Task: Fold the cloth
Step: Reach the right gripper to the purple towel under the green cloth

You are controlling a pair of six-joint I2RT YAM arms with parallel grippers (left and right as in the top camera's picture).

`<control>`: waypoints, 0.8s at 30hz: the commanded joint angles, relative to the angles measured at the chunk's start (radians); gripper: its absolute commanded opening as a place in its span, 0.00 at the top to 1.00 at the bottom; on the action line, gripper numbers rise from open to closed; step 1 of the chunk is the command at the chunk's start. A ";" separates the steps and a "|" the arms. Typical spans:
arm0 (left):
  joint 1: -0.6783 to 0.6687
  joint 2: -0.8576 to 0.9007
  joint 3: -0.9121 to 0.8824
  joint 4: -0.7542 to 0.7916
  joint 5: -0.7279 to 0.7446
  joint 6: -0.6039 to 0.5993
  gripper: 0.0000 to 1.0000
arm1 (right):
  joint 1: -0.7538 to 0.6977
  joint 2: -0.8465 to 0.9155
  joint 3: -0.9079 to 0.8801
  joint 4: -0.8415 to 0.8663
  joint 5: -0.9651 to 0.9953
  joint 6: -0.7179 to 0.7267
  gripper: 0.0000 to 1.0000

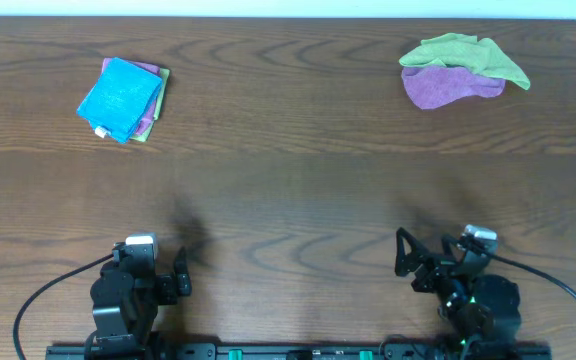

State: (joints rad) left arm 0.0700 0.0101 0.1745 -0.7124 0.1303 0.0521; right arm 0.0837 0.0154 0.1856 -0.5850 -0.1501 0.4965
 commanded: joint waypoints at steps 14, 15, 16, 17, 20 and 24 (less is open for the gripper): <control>-0.004 -0.006 -0.010 -0.017 -0.007 -0.007 0.05 | -0.011 0.462 0.013 0.541 -0.015 0.022 0.01; -0.004 -0.006 -0.010 -0.016 -0.007 -0.007 0.05 | -0.011 0.521 0.025 0.569 -0.015 0.021 0.01; -0.004 -0.006 -0.010 -0.017 -0.007 -0.007 0.05 | -0.011 0.591 0.042 0.599 -0.015 0.021 0.01; -0.004 -0.006 -0.010 -0.016 -0.007 -0.007 0.05 | -0.011 0.659 0.065 0.623 -0.015 0.017 0.01; -0.004 -0.006 -0.010 -0.016 -0.007 -0.007 0.04 | -0.011 0.839 0.159 0.641 -0.016 -0.036 0.01; -0.004 -0.006 -0.010 -0.016 -0.007 -0.007 0.05 | -0.013 1.091 0.365 0.567 -0.014 -0.143 0.01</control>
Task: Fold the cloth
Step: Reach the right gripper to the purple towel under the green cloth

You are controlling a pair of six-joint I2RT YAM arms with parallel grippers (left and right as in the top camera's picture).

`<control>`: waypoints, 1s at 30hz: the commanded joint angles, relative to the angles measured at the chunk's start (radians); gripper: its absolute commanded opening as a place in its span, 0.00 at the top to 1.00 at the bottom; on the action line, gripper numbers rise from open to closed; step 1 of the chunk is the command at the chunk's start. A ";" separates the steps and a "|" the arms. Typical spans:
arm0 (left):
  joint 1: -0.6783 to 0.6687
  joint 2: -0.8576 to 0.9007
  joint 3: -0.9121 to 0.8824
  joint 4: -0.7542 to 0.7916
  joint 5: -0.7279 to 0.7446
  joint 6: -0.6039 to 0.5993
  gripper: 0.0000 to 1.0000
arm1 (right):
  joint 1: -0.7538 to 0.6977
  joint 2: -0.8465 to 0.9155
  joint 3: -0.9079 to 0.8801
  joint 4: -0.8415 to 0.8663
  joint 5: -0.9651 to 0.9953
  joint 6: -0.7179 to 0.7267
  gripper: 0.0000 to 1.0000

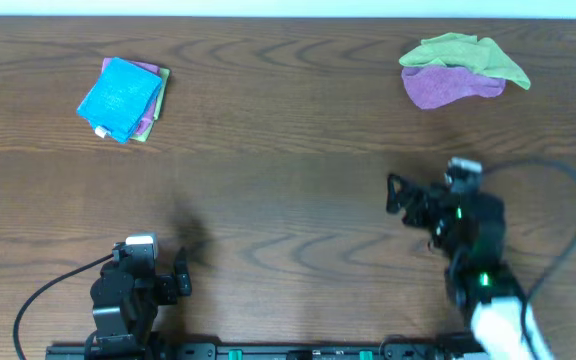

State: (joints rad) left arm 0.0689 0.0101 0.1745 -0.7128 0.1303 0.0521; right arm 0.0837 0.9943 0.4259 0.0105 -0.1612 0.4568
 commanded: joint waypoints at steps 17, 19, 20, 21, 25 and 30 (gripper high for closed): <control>-0.003 -0.006 -0.010 -0.016 -0.007 -0.007 0.05 | -0.151 0.784 0.811 -0.187 0.034 -0.229 0.01; -0.003 -0.006 -0.010 -0.016 -0.007 -0.007 0.05 | -0.156 0.856 0.862 -0.186 0.034 -0.226 0.01; -0.003 -0.006 -0.010 -0.016 -0.007 -0.007 0.05 | -0.156 0.886 0.879 -0.182 0.038 -0.226 0.01; -0.003 -0.006 -0.010 -0.016 -0.007 -0.007 0.05 | -0.155 0.912 0.890 -0.173 0.047 -0.226 0.01; -0.003 -0.006 -0.010 -0.016 -0.007 -0.007 0.05 | -0.155 0.988 0.895 -0.117 0.060 -0.226 0.01; -0.003 -0.006 -0.010 -0.016 -0.007 -0.007 0.05 | -0.156 1.015 0.895 -0.093 0.066 -0.227 0.01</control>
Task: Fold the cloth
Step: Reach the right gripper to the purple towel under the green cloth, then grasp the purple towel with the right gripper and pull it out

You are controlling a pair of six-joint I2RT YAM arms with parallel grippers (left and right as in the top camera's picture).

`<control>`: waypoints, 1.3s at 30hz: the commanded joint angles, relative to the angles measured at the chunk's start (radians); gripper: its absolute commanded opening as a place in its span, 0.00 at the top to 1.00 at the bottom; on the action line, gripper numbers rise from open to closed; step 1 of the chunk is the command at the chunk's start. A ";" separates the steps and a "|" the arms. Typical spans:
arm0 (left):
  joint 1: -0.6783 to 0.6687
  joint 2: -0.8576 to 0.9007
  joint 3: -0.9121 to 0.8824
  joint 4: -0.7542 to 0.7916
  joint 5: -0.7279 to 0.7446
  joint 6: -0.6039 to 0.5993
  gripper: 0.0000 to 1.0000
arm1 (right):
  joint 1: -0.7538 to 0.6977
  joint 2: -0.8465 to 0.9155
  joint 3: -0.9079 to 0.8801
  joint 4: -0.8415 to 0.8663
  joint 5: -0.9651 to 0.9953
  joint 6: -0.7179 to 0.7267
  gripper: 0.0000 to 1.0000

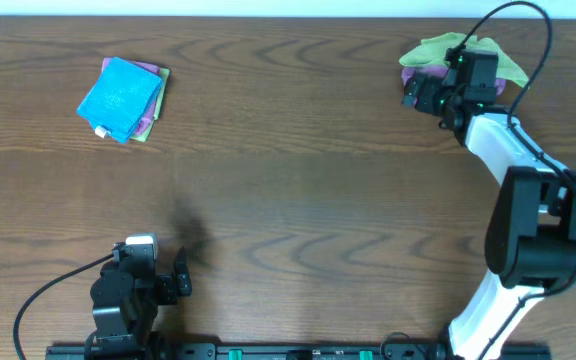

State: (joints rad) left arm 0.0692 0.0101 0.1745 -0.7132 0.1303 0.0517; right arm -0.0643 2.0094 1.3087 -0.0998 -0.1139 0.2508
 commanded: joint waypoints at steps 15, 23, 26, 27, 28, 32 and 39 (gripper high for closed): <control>-0.003 -0.006 -0.010 -0.016 -0.007 -0.007 0.05 | -0.005 0.088 0.012 0.171 0.301 -0.021 0.12; -0.003 -0.006 -0.010 -0.016 -0.007 -0.007 0.05 | 0.000 0.155 0.012 0.172 0.316 -0.020 0.73; -0.003 -0.006 -0.010 -0.016 -0.007 -0.007 0.05 | 0.000 0.158 0.012 0.156 0.316 -0.019 0.99; -0.003 -0.006 -0.010 -0.016 -0.007 -0.007 0.04 | 0.002 0.157 0.012 0.146 0.316 -0.017 0.99; -0.003 -0.006 -0.010 -0.016 -0.007 -0.007 0.05 | 0.004 0.157 0.012 0.133 0.316 -0.013 0.99; -0.003 -0.006 -0.010 -0.016 -0.007 -0.007 0.05 | 0.020 0.147 0.012 0.036 0.314 -0.012 0.99; -0.003 -0.006 -0.010 -0.016 -0.007 -0.007 0.05 | 0.092 0.029 0.012 -0.116 0.313 -0.012 0.99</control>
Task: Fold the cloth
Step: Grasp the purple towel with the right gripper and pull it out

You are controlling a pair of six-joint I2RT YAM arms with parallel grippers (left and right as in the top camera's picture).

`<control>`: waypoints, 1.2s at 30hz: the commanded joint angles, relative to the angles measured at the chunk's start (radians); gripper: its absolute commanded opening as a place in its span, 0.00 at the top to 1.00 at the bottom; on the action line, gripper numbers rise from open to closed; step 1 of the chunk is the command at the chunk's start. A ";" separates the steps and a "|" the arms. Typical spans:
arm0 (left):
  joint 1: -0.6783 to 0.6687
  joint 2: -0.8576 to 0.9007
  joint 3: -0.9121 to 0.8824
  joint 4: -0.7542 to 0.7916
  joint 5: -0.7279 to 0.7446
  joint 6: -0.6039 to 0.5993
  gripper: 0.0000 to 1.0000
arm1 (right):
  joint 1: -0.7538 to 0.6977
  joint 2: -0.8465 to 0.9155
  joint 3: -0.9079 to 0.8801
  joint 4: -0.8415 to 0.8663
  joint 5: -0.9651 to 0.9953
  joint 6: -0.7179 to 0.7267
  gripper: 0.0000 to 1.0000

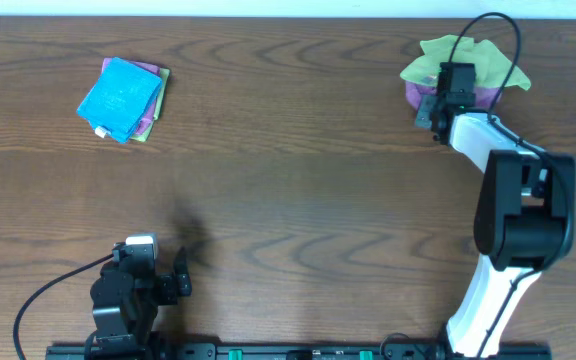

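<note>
A crumpled pile of cloths lies at the table's far right: a green cloth [473, 52] on top of a purple cloth [489, 93]. My right arm is stretched out to it. My right gripper [427, 108] points down at the pile's left edge, over the purple cloth. Its wrist hides the jaws, so whether they hold cloth does not show. My left gripper [182, 275] rests at the near left edge with its fingers apart and nothing between them.
A folded stack with a blue cloth [120, 95] on top lies at the far left, purple and green edges showing under it. The brown wooden table [288, 200] spans the view. The arms' base rail runs along the near edge.
My right gripper has shifted slightly down and right at the pile's left edge and now points more steeply down onto the purple cloth. The left arm and both cloth piles look unchanged.
Both arms rested at the near edge. Then my right arm had risen and stood over the table's right middle. Then it was stretched out to the green and purple pile, and now its gripper is down at the pile's left edge. The left arm stayed put.
</note>
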State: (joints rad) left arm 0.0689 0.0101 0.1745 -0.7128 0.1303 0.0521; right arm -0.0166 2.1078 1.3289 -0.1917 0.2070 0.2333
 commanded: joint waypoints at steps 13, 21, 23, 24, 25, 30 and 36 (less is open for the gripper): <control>-0.003 -0.006 -0.010 -0.016 -0.007 -0.007 0.05 | 0.106 -0.555 -0.008 -0.110 0.071 0.005 0.99; -0.003 -0.006 -0.010 -0.016 -0.007 -0.007 0.05 | 0.161 -0.741 -0.008 -0.291 -0.284 0.002 0.99; -0.003 -0.006 -0.010 -0.016 -0.007 -0.007 0.05 | 0.191 -0.759 -0.008 -0.312 -0.365 0.002 0.99; -0.003 -0.006 -0.010 -0.016 -0.007 -0.007 0.05 | 0.215 -0.771 -0.008 -0.315 -0.415 0.006 0.99; -0.003 -0.006 -0.010 -0.016 -0.007 -0.007 0.05 | 0.233 -0.785 -0.008 -0.313 -0.450 0.016 0.99; -0.003 -0.006 -0.010 -0.016 -0.007 -0.007 0.05 | 0.342 -0.883 0.012 -0.188 -0.529 0.089 0.99; -0.003 -0.006 -0.010 -0.016 -0.007 -0.007 0.05 | 0.418 -0.995 0.103 -0.040 -0.529 0.121 0.99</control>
State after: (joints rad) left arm 0.0689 0.0101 0.1745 -0.7128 0.1303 0.0521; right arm 0.3779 1.1698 1.3670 -0.2569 -0.2943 0.3107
